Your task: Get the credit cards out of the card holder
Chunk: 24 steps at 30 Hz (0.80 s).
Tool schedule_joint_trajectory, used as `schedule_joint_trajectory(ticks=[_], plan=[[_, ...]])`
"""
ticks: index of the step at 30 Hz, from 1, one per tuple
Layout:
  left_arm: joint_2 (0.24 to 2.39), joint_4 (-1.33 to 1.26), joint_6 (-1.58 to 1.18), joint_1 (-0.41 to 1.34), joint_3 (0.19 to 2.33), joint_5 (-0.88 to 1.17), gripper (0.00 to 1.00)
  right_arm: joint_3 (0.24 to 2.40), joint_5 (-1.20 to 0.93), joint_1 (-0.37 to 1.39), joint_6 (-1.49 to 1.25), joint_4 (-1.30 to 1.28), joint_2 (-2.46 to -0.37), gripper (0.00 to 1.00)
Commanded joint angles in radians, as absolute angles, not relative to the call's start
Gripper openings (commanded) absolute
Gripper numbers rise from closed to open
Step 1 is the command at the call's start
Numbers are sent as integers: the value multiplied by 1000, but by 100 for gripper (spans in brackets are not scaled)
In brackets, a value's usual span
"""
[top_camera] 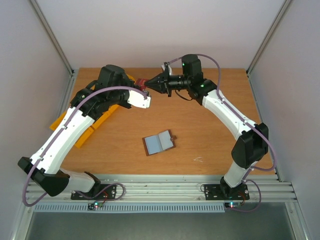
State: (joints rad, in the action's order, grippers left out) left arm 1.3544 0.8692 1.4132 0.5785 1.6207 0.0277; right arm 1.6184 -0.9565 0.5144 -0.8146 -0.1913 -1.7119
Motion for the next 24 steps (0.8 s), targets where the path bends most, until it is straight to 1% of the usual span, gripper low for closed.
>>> schedule_joint_trajectory(ticks=[1,5,6,7,9,11,12,15,18,22,24], plan=[[1363,821,1395,583,1644,36,1,1617,-984,524,-845,-138,-1674,1],[1364,857,1365,583,1655,20,0,1612,-985,522,-840,-137,-1674,1],[1366,858,1358,583,1652,7,0,1613,-982,517,-831,-146,-1671,7],[1368,860,1343,583,1652,-23,0,1614,-972,510,-815,-177,-1669,18],[1379,867,1317,582,1653,-95,0,1625,-934,491,-744,-278,-1655,49],[1402,892,1289,583,1662,-183,0,1650,-857,462,-602,-440,-1634,94],[1418,905,1273,581,1667,-240,0,1669,-803,445,-528,-533,-1622,98],[1491,973,1223,552,1697,-378,0,1725,-623,400,-316,-780,-1592,99],[1637,1079,1136,480,1776,-484,0,1722,-518,338,-203,-897,-1562,99],[1869,1200,1002,382,1974,-574,0,1634,-579,214,-183,-893,-1521,98],[1986,1256,941,336,2086,-580,0,1602,-602,166,-179,-876,-1511,99]])
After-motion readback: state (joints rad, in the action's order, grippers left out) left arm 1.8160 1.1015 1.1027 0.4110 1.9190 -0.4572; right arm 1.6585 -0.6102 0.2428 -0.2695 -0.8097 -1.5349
